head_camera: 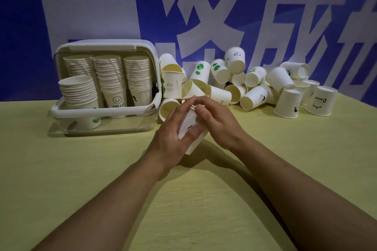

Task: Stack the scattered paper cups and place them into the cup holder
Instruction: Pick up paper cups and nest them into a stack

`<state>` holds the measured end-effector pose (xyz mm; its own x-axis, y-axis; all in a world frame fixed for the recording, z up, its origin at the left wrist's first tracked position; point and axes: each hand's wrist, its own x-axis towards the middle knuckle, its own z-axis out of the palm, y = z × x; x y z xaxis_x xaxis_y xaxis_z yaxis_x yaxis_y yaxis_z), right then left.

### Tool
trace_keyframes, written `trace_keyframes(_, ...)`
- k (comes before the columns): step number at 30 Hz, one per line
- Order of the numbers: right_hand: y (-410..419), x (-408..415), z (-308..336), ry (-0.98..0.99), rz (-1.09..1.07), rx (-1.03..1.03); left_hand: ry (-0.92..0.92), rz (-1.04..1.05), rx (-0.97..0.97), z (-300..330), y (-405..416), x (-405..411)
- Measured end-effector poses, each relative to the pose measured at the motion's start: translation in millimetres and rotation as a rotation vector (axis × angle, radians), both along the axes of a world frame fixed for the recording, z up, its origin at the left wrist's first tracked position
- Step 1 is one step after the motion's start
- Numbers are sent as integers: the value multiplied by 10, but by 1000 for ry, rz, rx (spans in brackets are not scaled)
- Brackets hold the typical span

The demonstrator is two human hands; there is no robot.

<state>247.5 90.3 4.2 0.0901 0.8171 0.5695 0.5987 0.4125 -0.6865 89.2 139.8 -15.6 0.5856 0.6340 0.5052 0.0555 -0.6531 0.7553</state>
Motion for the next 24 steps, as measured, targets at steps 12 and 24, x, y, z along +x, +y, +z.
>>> trace_keyframes(12, 223, 427, -190, -531, -465, -277, -158, 286, -231, -78, 210, -15)
trace_keyframes(24, 293, 440, -208, -539, -483, -271, -206, 286, -231, -96, 253, -10)
